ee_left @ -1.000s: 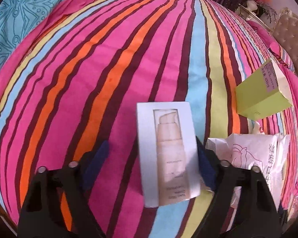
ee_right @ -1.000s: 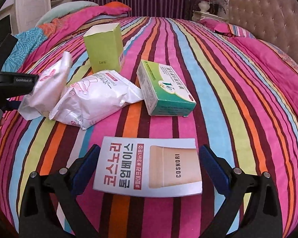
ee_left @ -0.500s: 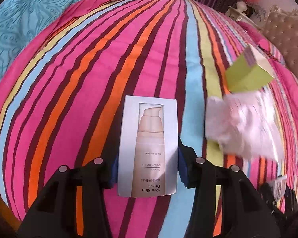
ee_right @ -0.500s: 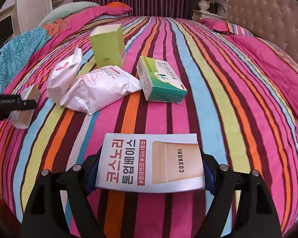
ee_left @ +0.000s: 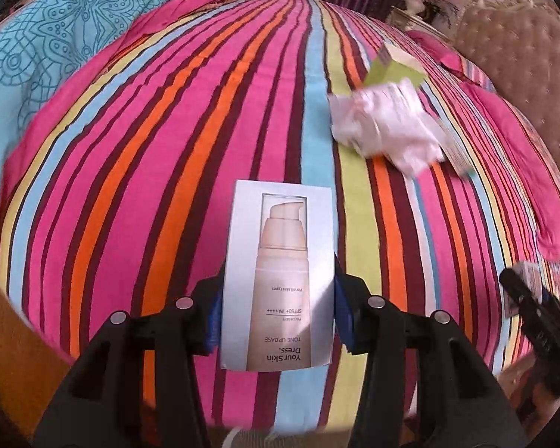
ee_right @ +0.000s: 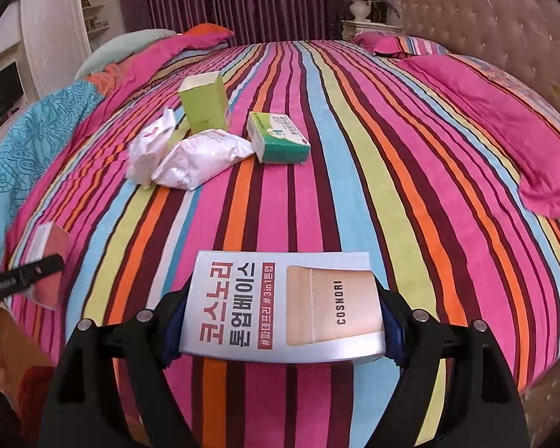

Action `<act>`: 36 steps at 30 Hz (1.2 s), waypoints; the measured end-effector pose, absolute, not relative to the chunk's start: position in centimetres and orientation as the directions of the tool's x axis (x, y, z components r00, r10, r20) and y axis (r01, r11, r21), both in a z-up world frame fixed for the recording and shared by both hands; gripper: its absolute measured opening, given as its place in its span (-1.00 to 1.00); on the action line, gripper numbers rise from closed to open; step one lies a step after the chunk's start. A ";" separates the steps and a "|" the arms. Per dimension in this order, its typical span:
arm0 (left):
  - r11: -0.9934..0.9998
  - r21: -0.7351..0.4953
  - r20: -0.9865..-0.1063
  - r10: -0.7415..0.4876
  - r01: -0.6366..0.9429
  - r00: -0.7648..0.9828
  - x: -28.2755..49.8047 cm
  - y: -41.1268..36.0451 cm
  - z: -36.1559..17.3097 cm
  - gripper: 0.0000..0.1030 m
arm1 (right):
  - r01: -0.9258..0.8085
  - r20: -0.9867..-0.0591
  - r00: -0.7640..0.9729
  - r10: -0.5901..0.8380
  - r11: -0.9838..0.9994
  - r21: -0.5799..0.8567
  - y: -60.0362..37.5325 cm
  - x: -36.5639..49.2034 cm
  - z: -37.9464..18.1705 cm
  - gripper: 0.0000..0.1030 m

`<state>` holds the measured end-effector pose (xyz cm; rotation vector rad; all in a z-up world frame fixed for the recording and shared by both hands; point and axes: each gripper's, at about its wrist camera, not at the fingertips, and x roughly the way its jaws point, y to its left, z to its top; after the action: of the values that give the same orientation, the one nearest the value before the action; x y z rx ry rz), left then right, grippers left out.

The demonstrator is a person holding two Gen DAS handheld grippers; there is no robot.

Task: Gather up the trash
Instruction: 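Carry both boxes from the bed over the white mesh wastebasket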

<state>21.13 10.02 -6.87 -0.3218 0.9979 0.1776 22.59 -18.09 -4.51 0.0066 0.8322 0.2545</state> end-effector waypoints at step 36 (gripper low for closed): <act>0.989 -0.135 -0.921 -0.104 -0.056 0.376 3.8 1.2 -11.5 -0.10 | -0.241 -0.824 0.507 0.253 0.959 0.147 -17.7 6.0 -8.3 0.49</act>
<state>3.77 1.16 -11.48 -0.1529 1.1857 -0.0307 6.04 -17.70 -8.35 0.0137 0.9955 0.2980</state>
